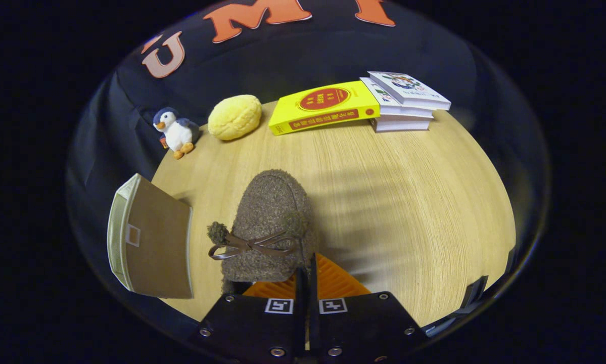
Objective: Open the storage box then place both shoes into the box .Put the left shoe in first, then the right shoe, with the right side of both shoes facing outward in a uniform manner.
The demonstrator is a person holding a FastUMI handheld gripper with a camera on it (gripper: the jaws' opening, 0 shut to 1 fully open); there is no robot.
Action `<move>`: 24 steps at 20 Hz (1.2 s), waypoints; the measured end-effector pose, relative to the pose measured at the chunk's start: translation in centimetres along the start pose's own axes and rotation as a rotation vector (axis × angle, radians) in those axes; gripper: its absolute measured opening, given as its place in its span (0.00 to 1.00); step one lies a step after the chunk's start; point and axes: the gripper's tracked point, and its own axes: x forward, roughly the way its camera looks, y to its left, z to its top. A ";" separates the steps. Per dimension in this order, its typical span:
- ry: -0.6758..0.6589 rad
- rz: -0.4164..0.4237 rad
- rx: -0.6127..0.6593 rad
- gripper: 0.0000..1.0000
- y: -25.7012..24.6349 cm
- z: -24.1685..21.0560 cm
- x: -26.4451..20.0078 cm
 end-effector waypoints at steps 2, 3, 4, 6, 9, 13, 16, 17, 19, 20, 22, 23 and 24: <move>-0.029 0.012 -0.022 0.04 3.2 2.1 -1.9; -0.040 0.016 -0.034 0.04 4.7 2.9 -2.7; -0.045 0.023 -0.042 0.04 6.3 3.6 -3.6; -0.058 0.059 -0.056 0.04 9.8 4.7 -5.2; -0.090 0.110 -0.109 0.04 15.1 6.4 -7.5; -0.081 0.207 -0.152 0.04 22.7 6.3 -8.6; -0.049 0.266 -0.192 0.04 27.6 5.1 -8.2; -0.034 0.279 -0.204 0.04 29.0 4.6 -7.7; -0.006 0.293 -0.232 0.04 31.3 3.2 -6.7; 0.008 0.294 -0.247 0.04 32.0 2.6 -6.2; 0.031 0.283 -0.271 0.04 33.1 1.3 -4.8; 0.040 0.274 -0.282 0.04 33.3 0.8 -4.0; 0.052 0.259 -0.288 0.04 33.4 0.2 -3.3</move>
